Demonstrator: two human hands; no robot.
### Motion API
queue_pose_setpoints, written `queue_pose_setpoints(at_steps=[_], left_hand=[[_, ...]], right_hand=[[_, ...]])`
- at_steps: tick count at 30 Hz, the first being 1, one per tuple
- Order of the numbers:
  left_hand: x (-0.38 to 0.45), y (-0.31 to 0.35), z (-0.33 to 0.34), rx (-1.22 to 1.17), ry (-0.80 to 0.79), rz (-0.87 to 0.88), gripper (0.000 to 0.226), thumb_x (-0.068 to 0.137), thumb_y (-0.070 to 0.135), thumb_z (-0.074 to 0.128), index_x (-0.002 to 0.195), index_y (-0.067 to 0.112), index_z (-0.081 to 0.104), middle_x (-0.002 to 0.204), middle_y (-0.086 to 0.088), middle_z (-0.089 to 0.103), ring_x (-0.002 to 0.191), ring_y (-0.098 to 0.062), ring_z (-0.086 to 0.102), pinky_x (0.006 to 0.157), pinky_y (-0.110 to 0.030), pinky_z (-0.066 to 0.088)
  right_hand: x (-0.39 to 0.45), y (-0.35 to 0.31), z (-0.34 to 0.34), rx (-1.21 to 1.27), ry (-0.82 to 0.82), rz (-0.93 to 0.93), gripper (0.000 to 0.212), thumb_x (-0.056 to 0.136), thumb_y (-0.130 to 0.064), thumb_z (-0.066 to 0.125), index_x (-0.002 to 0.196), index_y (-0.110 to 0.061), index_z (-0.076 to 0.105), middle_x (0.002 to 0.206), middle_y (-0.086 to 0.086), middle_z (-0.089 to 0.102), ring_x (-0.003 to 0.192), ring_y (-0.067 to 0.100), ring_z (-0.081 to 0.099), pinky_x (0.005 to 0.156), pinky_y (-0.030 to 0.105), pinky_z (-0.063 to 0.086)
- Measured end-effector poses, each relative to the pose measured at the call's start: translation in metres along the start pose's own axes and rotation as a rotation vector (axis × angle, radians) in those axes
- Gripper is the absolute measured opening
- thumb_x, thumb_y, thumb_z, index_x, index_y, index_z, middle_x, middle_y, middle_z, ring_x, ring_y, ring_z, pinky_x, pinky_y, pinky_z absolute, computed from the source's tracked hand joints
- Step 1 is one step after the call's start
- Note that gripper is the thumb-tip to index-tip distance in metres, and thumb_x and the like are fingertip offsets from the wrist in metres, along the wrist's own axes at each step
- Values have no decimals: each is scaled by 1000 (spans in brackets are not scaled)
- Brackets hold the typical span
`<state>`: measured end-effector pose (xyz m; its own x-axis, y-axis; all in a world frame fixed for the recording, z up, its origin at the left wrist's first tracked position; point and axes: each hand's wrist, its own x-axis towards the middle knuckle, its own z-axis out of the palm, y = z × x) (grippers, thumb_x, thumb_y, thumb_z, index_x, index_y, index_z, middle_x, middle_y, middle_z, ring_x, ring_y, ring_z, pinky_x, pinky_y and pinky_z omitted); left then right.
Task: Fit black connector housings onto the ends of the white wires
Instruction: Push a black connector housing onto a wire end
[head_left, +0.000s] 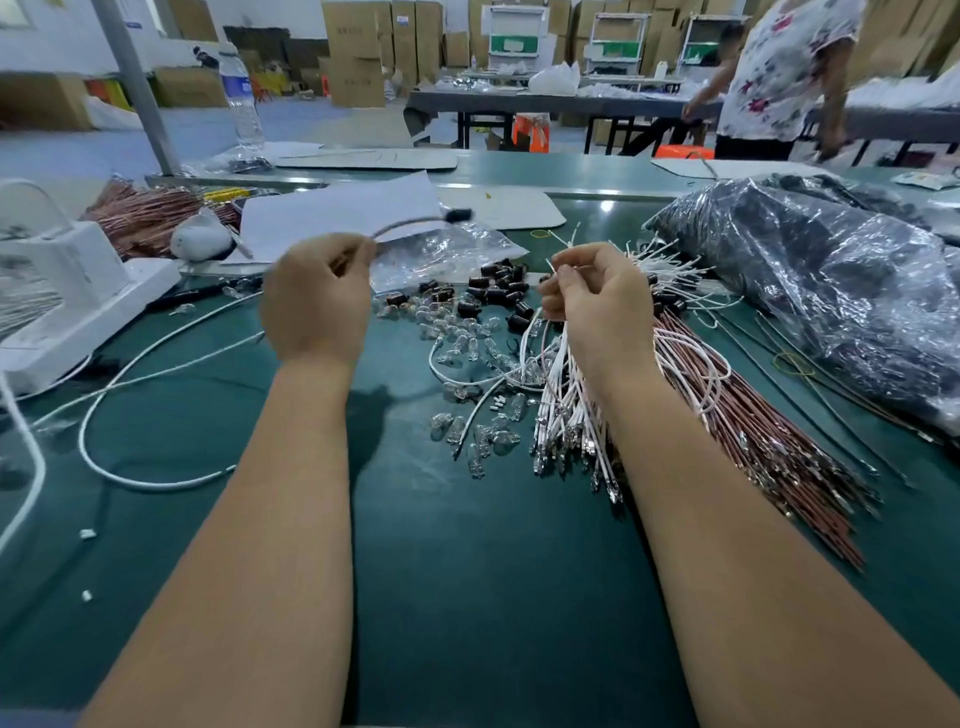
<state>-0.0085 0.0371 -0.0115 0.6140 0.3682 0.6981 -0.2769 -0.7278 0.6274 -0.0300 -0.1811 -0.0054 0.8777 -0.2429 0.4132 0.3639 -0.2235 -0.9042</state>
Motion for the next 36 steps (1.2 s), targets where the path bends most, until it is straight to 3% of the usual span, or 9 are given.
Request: queue_pose_setpoints(at_steps=[3,6,10,14,17,22,26,31,36], left_hand=[[10,-14,-9,100,153,-110,25,96,31,55,106,17,73,95,-11,71,85,-29,62,65,-32,43],[12,-23,-13,336,144,-208,25,97,21,52,115,19,70,107,-17,65,102,-38,54,82,-42,41],[7,-24,-13,480,68,-370,51,83,-1,53,129,21,59,133,-13,51,124,-36,38,101,-48,27],[7,-20,-9,329,-3,-252,50,84,-3,44,126,18,62,124,-12,60,116,-37,49,93,-44,40],[3,-18,-1,221,-240,-314,42,89,7,41,124,19,62,121,-12,65,114,-35,53,96,-41,44],[4,-20,0,474,-462,-502,49,94,28,36,142,20,43,146,-15,42,136,-32,31,109,-42,24],[4,-20,-3,483,-373,-605,63,90,28,42,149,13,26,160,-20,4,146,-36,3,117,-50,10],[4,-12,1,306,-117,-440,59,88,19,50,144,11,32,153,-21,16,137,-41,22,109,-51,27],[-7,7,19,79,-230,-105,50,86,1,45,136,7,46,138,-15,43,127,-29,39,104,-36,32]], right_hand=[[3,0,-5,-173,64,-70,19,97,-3,48,92,-19,57,83,5,66,72,19,66,65,33,59],[7,3,-10,-306,140,-86,18,96,-3,48,96,-17,58,84,0,65,67,13,61,57,22,51],[9,7,-17,-515,206,-71,19,94,-6,47,102,-14,63,86,-2,62,80,18,59,66,30,44],[9,13,-16,-844,45,-26,22,93,-18,52,110,-7,61,109,13,60,101,29,54,77,32,40],[6,14,-13,-1075,-76,25,29,93,-30,54,103,-4,58,116,17,54,109,33,46,82,37,37],[1,9,-12,-1156,-113,-23,23,91,-17,51,72,-9,40,99,15,51,95,31,43,72,33,31],[0,7,-14,-1129,-89,-47,33,82,-4,50,62,-14,28,82,10,44,82,28,39,64,34,30],[4,12,-14,-1066,-26,0,19,81,-4,48,67,-10,38,78,7,48,81,28,49,62,32,33],[4,8,-7,-970,166,-261,12,91,1,40,90,-10,44,80,3,46,75,20,44,63,28,34]])
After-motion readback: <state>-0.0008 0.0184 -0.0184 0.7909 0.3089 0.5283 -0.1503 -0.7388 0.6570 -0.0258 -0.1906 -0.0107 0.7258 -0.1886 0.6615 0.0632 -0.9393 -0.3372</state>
